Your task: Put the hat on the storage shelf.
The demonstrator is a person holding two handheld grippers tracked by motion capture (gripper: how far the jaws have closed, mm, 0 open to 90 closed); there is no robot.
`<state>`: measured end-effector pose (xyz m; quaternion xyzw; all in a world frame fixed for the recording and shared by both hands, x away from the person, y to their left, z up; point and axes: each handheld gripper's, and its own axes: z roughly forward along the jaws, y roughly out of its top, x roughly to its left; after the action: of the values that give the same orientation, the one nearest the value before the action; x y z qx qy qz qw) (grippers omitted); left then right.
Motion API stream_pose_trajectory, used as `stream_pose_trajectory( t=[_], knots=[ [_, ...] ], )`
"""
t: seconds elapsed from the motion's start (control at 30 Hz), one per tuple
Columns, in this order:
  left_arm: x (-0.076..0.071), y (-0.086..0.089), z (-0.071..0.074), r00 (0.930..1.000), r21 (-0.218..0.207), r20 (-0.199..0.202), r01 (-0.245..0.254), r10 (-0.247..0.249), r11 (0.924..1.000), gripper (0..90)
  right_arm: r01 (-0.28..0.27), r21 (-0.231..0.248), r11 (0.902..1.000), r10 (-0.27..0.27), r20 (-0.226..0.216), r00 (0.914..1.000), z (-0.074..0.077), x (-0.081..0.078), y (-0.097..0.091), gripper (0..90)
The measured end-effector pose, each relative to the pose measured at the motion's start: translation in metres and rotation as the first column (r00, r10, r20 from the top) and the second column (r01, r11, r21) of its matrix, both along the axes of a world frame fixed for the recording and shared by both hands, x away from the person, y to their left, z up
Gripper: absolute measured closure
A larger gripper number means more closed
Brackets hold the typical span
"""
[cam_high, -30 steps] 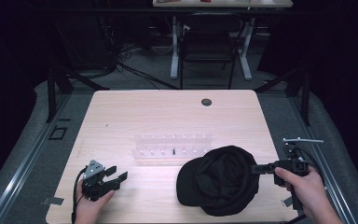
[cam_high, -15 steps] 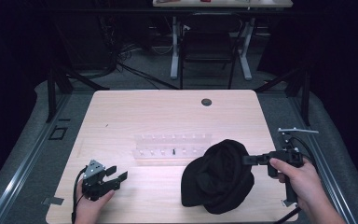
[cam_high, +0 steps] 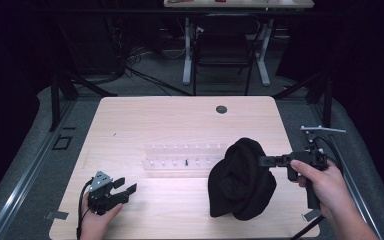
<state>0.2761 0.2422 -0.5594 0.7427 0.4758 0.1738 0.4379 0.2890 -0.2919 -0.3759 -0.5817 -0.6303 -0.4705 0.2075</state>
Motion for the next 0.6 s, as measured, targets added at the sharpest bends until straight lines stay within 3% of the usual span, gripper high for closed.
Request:
stream_pose_trajectory(
  t=[0.6],
  knots=[
    [0.0,0.001,0.0,1.0,-0.005,-0.002,-0.001,0.001,1.0,44.0,0.058,0.051,0.997,-0.062,0.081,0.9947,0.041,0.004,-0.012,88.6]
  ],
)
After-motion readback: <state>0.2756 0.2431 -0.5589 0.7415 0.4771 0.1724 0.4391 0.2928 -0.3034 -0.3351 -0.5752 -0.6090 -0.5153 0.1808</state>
